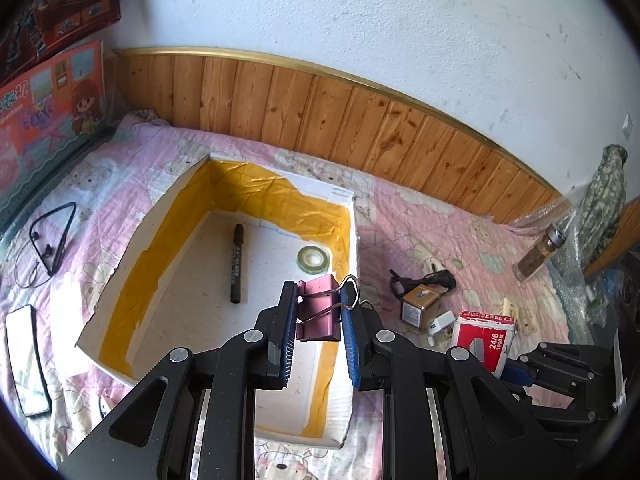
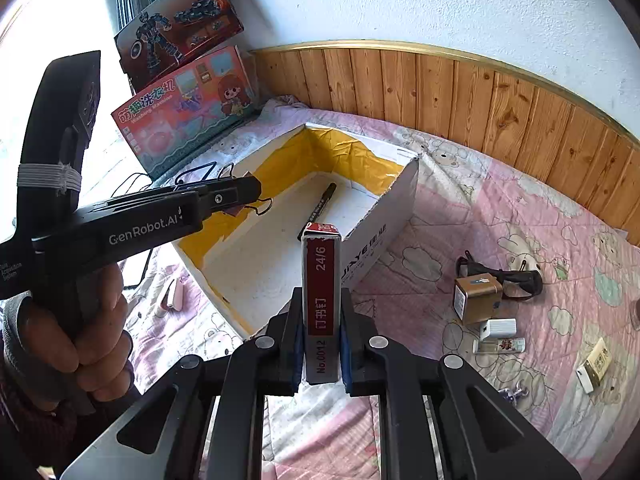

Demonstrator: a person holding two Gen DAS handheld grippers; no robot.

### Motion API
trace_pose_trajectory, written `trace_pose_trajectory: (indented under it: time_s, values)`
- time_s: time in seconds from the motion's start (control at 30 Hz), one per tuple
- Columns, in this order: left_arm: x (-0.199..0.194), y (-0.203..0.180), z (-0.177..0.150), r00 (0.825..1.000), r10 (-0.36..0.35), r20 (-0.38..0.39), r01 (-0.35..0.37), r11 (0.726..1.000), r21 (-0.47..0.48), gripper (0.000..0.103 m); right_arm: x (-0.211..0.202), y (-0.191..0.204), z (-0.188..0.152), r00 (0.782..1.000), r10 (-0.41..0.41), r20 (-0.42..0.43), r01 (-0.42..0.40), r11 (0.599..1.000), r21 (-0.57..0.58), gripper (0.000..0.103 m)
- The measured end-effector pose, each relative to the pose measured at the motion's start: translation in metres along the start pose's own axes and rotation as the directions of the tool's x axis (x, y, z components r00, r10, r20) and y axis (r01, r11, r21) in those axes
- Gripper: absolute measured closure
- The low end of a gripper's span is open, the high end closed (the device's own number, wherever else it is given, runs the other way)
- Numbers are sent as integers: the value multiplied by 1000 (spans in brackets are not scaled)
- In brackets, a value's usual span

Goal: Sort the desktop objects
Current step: 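Lower the red staples box and pink binder clips into the cardboard box with both grippers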

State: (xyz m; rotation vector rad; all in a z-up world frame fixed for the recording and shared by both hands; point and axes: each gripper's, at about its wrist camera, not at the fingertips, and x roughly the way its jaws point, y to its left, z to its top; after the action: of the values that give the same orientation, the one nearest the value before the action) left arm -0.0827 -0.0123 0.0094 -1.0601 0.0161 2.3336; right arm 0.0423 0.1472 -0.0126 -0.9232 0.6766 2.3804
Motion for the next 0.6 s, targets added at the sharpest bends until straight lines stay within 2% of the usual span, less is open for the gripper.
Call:
trace_pose_trajectory:
  time_s: [0.6]
  values:
    - [17, 44, 13, 999, -5, -36, 1, 994, -106, 82, 12, 10, 18, 999, 25, 23, -26, 999, 23, 88]
